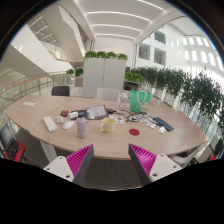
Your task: Pour water
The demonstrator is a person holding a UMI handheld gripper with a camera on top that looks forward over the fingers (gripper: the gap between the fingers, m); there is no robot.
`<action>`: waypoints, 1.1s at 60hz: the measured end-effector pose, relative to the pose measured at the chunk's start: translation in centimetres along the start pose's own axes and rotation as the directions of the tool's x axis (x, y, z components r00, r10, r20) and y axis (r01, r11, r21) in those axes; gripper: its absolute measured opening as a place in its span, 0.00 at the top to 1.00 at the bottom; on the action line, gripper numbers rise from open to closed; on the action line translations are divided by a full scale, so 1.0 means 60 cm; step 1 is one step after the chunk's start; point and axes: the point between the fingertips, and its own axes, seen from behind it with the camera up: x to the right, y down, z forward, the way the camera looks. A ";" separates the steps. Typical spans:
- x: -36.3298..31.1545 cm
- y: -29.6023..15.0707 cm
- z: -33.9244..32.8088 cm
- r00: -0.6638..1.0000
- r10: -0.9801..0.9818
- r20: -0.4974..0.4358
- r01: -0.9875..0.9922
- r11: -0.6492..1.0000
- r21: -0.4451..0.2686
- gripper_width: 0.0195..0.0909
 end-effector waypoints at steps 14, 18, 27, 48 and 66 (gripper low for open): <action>-0.008 0.002 -0.028 1.000 0.016 0.006 -0.016 1.000 0.022 0.14; -0.018 -0.012 -0.008 1.000 0.007 0.026 -0.010 0.996 0.086 0.14; -0.106 -0.006 0.068 0.995 0.013 0.102 -0.032 0.982 0.187 0.15; -0.295 0.004 0.440 0.970 0.060 0.237 -0.107 0.975 0.194 0.15; -0.357 -0.005 0.645 0.966 -0.014 0.260 -0.037 0.981 0.190 0.43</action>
